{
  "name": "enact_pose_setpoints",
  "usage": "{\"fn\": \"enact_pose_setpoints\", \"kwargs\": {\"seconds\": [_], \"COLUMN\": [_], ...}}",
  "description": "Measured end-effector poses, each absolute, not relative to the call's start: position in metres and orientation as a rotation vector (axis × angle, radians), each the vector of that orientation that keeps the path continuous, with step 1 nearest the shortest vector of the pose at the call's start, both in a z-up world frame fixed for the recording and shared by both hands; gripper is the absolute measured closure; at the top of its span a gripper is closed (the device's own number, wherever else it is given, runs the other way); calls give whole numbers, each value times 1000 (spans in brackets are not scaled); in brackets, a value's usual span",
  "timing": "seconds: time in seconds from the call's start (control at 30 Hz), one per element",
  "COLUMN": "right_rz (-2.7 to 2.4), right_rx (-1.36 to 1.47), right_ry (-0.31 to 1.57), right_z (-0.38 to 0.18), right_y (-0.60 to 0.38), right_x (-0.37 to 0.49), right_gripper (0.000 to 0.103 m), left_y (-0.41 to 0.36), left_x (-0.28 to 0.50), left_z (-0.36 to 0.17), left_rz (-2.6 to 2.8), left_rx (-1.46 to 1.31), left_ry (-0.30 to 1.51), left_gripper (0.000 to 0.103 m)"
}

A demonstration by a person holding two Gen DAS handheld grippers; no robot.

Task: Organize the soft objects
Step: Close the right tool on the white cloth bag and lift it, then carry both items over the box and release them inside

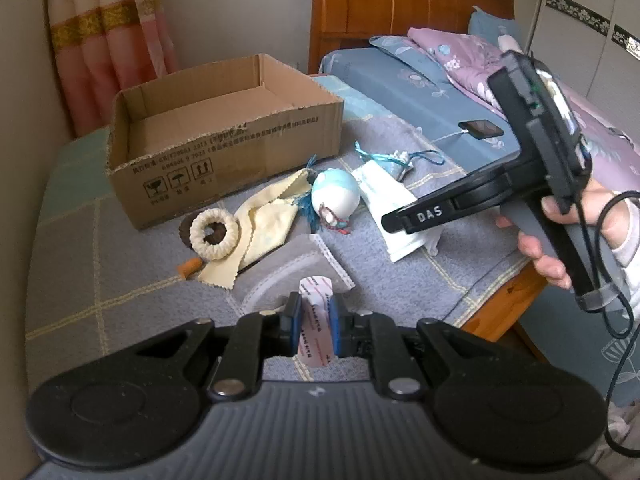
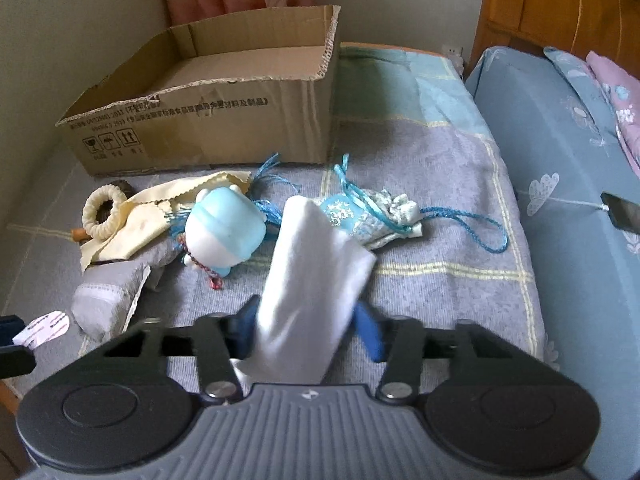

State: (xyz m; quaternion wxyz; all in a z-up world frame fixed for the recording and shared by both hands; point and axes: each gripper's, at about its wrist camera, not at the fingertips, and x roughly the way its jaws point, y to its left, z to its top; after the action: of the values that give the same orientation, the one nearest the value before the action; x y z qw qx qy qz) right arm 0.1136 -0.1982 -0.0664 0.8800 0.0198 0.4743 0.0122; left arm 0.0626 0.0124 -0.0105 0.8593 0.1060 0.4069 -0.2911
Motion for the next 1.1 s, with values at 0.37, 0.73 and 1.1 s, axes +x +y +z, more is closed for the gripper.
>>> {"fn": "enact_pose_setpoints", "kwargs": {"seconds": [0.37, 0.73, 1.1], "right_rz": [73, 124, 192], "right_rx": [58, 27, -51], "right_ry": [946, 893, 795], "right_z": [-47, -24, 13], "right_y": [-204, -201, -189], "right_x": [97, 83, 94], "right_gripper": [74, 76, 76], "left_y": [13, 15, 5], "left_x": [65, 68, 114], "left_z": [-12, -7, 34], "left_rz": [-613, -617, -571], "left_rx": [219, 212, 239], "left_ry": [861, 853, 736], "left_gripper": [90, 90, 90]}}
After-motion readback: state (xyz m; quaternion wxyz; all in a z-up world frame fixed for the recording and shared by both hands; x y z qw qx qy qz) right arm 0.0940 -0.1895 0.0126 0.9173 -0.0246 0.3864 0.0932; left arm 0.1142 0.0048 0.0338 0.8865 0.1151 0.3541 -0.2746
